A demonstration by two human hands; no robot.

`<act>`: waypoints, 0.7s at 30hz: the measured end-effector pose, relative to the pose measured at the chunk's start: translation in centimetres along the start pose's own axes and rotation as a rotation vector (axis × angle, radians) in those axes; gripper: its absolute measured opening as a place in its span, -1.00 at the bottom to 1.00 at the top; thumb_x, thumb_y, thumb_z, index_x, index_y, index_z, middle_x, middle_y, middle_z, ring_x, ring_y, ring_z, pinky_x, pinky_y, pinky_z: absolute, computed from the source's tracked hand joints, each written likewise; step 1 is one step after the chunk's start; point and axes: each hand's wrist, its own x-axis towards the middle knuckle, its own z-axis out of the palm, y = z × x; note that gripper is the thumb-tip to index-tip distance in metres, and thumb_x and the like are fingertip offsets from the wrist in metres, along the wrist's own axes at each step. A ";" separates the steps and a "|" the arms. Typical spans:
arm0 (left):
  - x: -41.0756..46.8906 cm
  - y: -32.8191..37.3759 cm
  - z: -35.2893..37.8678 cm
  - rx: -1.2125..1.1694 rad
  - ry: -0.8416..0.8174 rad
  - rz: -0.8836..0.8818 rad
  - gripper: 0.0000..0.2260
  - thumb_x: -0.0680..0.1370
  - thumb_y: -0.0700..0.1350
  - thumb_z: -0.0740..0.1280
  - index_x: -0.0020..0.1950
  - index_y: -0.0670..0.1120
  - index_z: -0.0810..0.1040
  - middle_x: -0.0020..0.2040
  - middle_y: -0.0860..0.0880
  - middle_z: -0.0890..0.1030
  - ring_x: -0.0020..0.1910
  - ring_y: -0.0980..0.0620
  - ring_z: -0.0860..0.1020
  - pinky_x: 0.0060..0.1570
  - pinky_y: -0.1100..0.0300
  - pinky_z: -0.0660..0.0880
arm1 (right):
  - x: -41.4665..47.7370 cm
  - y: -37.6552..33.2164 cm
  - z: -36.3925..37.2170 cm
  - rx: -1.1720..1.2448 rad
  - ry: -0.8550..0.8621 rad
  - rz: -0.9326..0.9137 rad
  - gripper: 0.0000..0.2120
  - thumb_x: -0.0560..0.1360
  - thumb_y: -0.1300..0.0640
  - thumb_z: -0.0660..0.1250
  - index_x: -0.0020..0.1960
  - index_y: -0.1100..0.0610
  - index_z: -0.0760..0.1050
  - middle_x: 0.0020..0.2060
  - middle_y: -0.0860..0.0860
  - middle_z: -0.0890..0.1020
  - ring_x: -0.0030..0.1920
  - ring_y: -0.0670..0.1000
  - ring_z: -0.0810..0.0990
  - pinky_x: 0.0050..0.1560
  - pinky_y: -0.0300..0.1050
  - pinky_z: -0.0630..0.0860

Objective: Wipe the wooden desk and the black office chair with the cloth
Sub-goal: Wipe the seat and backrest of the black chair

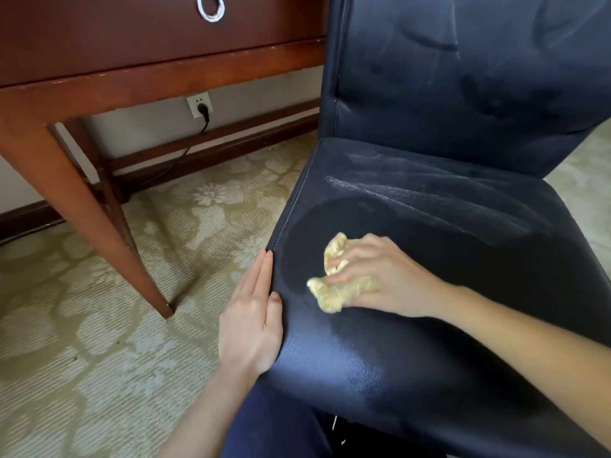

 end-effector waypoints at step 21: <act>-0.6 0.1 0.2 -0.244 0.282 -0.044 -0.48 0.51 -0.05 -0.02 0.44 -0.11 0.37 0.34 0.14 0.38 0.31 0.27 0.30 0.28 0.52 0.13 | 3.8 -3.8 4.4 -0.183 0.199 0.245 -0.66 0.47 -0.05 0.37 0.23 -0.06 0.56 0.16 -0.05 0.58 0.13 0.10 0.45 0.25 0.00 0.30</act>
